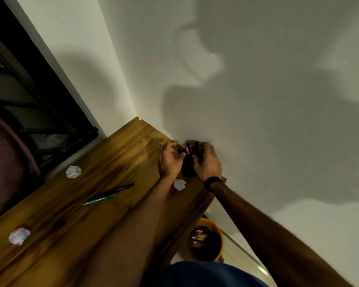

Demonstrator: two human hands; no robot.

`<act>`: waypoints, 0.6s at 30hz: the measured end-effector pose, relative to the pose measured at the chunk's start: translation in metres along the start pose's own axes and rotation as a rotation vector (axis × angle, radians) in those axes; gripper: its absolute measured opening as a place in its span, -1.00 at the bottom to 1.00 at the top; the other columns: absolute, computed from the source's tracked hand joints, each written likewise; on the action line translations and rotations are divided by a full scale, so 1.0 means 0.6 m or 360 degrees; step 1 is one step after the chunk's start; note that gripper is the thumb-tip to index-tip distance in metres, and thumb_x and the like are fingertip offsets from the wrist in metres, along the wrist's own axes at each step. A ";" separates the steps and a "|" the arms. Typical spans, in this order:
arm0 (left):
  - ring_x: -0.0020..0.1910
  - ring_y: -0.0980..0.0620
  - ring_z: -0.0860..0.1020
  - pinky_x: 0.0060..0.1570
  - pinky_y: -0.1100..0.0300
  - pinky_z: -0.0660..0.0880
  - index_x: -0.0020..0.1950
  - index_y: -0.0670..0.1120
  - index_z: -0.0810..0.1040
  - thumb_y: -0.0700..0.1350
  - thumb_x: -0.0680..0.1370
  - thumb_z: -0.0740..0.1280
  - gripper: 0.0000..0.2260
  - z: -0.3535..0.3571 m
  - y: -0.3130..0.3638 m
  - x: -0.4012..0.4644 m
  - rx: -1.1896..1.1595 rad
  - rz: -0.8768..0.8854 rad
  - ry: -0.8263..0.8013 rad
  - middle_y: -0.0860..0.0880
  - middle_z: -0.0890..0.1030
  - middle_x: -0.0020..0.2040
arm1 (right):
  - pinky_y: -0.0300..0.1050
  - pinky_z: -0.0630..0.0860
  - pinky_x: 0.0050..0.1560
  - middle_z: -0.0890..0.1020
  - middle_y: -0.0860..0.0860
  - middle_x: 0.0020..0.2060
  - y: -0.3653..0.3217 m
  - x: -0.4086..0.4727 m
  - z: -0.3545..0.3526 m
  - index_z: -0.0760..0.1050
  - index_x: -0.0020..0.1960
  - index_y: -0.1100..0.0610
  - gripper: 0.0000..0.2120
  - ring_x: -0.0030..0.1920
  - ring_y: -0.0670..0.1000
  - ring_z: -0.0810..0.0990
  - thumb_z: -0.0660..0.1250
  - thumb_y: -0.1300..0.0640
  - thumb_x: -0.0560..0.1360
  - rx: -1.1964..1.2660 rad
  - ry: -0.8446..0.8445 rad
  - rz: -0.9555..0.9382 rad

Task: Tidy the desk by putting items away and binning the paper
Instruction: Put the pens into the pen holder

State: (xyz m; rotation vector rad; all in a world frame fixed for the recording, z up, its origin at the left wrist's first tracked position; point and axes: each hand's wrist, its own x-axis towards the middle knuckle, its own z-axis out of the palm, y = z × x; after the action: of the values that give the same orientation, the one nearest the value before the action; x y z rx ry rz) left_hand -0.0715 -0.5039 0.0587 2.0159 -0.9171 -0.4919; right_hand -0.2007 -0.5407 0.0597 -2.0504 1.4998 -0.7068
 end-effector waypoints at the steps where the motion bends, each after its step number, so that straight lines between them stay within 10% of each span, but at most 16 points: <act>1: -0.03 0.05 0.53 -0.11 0.08 0.57 0.15 0.00 0.52 -0.09 0.40 0.50 -0.65 -0.005 -0.004 -0.006 -0.0031 -0.0018 0.0018 0.02 0.53 0.02 | 0.01 0.58 -0.09 0.52 0.07 0.17 -0.005 -0.003 0.003 0.35 0.27 0.11 -0.62 0.05 0.14 0.58 0.34 0.08 0.50 0.0010 0.0017 -0.0016; 12: -0.05 0.00 0.54 -0.06 0.12 0.48 0.05 0.04 0.53 -0.03 0.44 0.37 -0.80 -0.116 -0.147 -0.077 0.0074 -0.0377 0.0198 -0.02 0.58 0.01 | -0.09 0.43 -0.23 0.55 0.09 -0.14 -0.088 -0.068 0.118 0.47 0.00 0.18 -0.89 -0.19 0.12 0.54 0.31 0.18 0.49 0.0240 -0.0346 -0.0571; 18: 0.06 -0.09 0.56 0.09 0.03 0.52 0.04 0.08 0.50 -0.05 0.48 0.35 -0.85 -0.217 -0.249 -0.118 0.0072 -0.0828 0.0448 -0.06 0.56 0.13 | -0.04 0.52 -0.03 0.52 0.04 0.10 -0.143 -0.106 0.202 0.45 0.24 0.10 -0.70 0.03 0.06 0.53 0.32 0.08 0.52 0.0133 -0.0953 -0.0579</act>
State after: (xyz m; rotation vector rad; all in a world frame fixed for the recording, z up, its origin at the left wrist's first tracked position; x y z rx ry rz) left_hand 0.0270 -0.3247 0.0097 2.2924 -0.2282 -0.4494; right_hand -0.0764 -0.4456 0.0194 -2.2227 0.7628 -0.2293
